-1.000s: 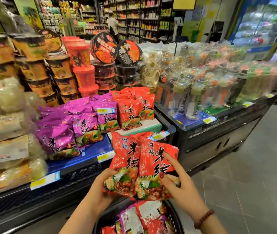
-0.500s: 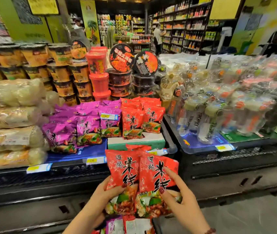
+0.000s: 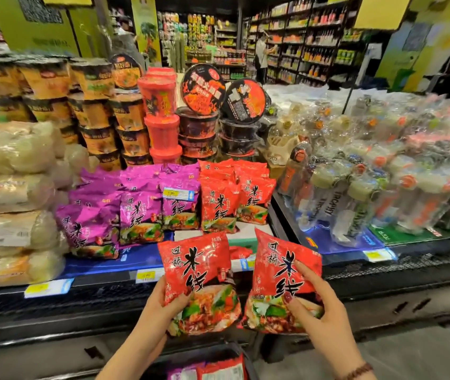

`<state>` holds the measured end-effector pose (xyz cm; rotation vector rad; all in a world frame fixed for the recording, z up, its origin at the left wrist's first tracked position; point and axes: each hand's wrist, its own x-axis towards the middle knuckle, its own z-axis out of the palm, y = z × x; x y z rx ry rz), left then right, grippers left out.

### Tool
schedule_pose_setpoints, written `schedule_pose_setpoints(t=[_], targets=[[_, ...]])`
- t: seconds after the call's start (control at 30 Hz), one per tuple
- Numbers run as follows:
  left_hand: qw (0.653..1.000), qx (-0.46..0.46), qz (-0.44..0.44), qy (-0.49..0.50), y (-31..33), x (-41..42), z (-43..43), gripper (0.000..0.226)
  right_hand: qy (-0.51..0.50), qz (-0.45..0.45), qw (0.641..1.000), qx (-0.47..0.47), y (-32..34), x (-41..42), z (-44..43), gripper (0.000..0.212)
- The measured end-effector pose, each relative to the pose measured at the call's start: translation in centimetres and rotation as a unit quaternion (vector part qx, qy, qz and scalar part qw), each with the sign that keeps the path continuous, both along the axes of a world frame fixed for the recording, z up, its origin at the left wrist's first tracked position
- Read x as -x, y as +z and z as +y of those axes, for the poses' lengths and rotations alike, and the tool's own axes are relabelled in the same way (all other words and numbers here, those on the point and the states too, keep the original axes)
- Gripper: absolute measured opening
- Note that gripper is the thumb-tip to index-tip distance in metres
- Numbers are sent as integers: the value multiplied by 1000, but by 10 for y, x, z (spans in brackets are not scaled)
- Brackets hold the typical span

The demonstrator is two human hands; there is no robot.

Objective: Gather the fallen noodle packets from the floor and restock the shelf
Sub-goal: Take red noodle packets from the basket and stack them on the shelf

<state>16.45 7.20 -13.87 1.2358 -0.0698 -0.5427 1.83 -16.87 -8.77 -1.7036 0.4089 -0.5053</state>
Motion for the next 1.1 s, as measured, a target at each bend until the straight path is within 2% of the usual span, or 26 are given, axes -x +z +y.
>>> schedule_pose_setpoints(t=[0.07, 0.17, 0.2, 0.3, 0.47, 0.67, 0.8, 0.93, 1.0, 1.03, 1.1], targets=[[1000, 4, 4, 17, -3, -5, -3, 68, 2, 8, 1000, -19, -4, -10, -9, 61], [999, 6, -2, 34, -4, -18, -10, 92, 4, 18, 1000, -25, -6, -32, -24, 62], [999, 3, -7, 36, -6, -23, -13, 90, 8, 18, 1000, -20, -7, -40, -31, 62], [998, -9, -13, 53, -11, -40, -25, 59, 30, 14, 999, -5, -10, -70, -57, 60], [992, -59, -37, 109, -6, -67, -50, 71, 59, 5, 998, 18, -12, -133, -105, 61], [979, -127, -75, 141, -16, -96, -85, 53, 55, 13, 995, 83, -29, -211, -154, 69], [970, -151, -58, 179, -33, -103, -103, 49, 106, 21, 987, 118, -46, -257, -159, 67], [969, -159, -38, 187, -40, -98, -113, 61, 136, 24, 969, 207, -67, -287, -157, 66], [968, -163, -30, 187, -39, -96, -117, 71, 132, 66, 957, 252, -81, -295, -158, 70], [967, -163, -31, 194, -40, -95, -118, 69, 124, 94, 942, 297, -90, -298, -161, 76], [965, -158, -32, 208, -41, -94, -121, 60, 103, 166, 882, 429, -105, -301, -167, 92]])
